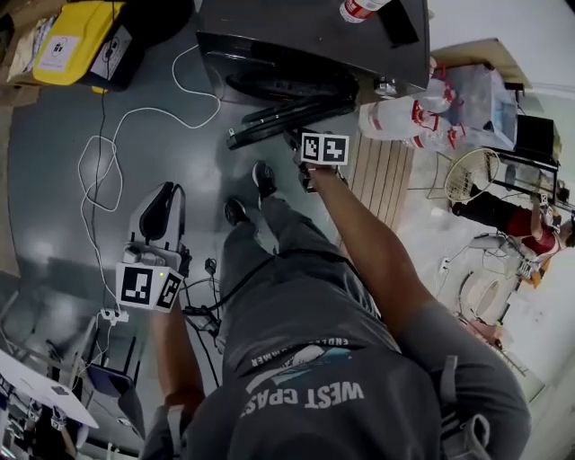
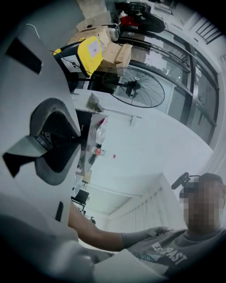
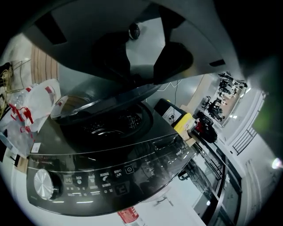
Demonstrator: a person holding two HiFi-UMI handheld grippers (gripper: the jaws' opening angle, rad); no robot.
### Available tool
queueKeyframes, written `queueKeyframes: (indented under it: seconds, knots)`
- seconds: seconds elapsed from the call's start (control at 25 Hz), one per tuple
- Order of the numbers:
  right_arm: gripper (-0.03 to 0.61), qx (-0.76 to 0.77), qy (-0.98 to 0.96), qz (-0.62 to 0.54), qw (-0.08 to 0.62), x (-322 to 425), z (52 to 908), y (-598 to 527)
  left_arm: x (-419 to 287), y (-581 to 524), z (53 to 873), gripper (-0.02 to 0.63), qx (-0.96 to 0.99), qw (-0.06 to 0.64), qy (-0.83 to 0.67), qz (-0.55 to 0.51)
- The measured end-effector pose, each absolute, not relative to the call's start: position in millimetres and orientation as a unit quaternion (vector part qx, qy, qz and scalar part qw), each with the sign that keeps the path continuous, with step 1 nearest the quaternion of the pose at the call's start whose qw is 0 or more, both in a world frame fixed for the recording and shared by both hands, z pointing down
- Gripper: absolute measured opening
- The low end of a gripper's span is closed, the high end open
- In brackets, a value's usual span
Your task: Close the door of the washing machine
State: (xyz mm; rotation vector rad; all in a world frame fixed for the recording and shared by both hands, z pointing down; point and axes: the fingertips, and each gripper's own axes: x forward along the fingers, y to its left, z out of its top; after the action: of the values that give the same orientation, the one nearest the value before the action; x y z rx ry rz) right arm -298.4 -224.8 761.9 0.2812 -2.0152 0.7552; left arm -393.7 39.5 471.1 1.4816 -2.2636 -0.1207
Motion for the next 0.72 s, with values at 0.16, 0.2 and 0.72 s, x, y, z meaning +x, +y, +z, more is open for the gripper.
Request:
queueKeyframes:
  seconds: [0.16,0.2,0.72]
  knots:
    - [0.179,0.116,-0.824,0.293,0.472,-314.5,762.8,-231.1,-395.1,33.7,469.1,0.058,0.525,0.216,-0.822,-0.043]
    - [0.175,0.117,-0.824,0.283,0.476,-318.3,763.6,-233.7,-397.1,33.9,469.2,0.058,0.521,0.216,-0.825,-0.043]
    - [0.037,0.138,-0.824,0.25,0.489,-350.9,776.0,-284.6,-418.1,36.6,478.3,0.058,0.476,0.232,-0.848,-0.039]
